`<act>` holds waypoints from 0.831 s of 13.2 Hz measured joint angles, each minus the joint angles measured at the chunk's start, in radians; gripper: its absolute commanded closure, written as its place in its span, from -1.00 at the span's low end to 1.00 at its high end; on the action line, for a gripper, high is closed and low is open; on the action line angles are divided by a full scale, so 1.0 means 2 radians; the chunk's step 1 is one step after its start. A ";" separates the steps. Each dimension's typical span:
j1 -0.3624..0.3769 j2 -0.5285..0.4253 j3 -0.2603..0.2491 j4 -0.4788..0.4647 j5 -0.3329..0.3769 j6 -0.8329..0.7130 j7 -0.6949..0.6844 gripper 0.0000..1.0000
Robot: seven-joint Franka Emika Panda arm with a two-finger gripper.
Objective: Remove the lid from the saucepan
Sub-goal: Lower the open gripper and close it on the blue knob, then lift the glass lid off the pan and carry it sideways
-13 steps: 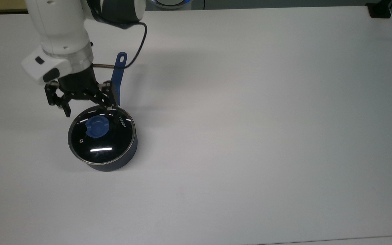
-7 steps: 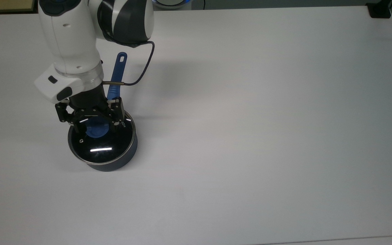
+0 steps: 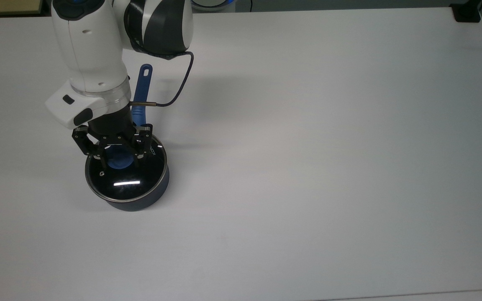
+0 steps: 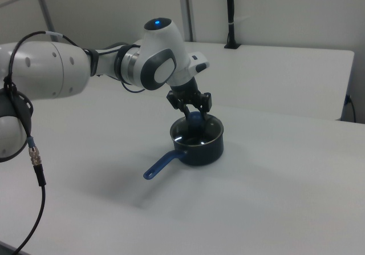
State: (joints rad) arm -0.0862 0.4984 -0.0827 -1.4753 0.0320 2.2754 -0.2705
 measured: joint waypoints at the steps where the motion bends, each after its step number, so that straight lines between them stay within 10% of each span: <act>1: 0.000 0.000 0.000 0.000 0.000 0.000 -0.001 0.24; 11: -0.001 -0.013 -0.003 0.013 0.000 0.000 -0.007 0.28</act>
State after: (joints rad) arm -0.0877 0.4729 -0.0879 -1.4503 0.0320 2.2753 -0.2847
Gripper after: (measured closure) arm 0.396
